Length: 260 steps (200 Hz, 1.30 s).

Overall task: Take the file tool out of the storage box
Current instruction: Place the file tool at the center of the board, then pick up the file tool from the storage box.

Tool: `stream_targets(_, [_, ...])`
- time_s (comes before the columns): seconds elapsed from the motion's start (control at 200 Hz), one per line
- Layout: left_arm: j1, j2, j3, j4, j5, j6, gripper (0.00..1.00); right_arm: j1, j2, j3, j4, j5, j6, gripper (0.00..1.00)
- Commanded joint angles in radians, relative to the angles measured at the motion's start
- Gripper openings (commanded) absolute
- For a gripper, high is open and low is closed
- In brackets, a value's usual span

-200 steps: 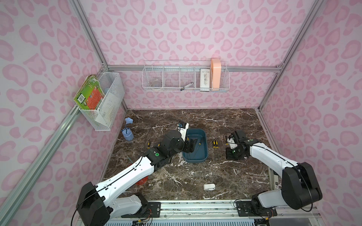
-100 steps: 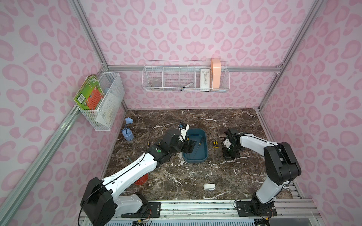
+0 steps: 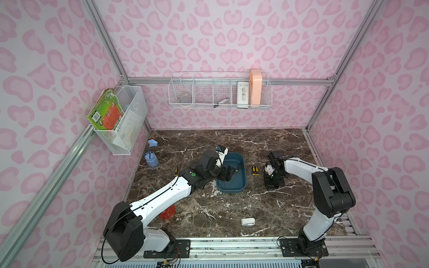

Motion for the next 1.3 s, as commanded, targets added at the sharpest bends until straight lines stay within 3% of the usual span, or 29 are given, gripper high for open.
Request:
stream_targets(0.0, [0.001, 0.006, 0.009, -0.010, 0.011, 0.001, 0.76, 0.001, 0.005, 0.001, -0.010, 0.024, 0.001, 0.09])
stream_targets(0.395, [0.001, 0.104, 0.080, -0.086, -0.019, -0.006, 0.74, 0.030, -0.056, 0.012, -0.015, 0.052, 0.010, 0.24])
stream_targets(0.57, [0.000, 0.286, 0.202, -0.160, -0.105, -0.013, 0.64, 0.114, -0.234, 0.027, 0.002, 0.129, 0.071, 0.25])
stream_targets(0.615, [0.000, 0.352, 0.252, -0.186, -0.124, -0.009, 0.57, 0.142, -0.292, 0.022, 0.031, 0.143, 0.094, 0.26])
stream_targets(0.73, [0.001, 0.499, 0.377, -0.239, -0.087, 0.022, 0.44, 0.193, -0.435, -0.048, 0.171, 0.106, 0.122, 0.27])
stream_targets(0.99, [0.010, 0.744, 0.625, -0.332, -0.030, 0.076, 0.50, 0.173, -0.579, -0.207, 0.403, 0.015, 0.104, 0.27])
stream_targets(1.295, [0.023, 0.864, 0.731, -0.405, -0.042, 0.079, 0.48, 0.082, -0.596, -0.265, 0.470, -0.103, 0.060, 0.27])
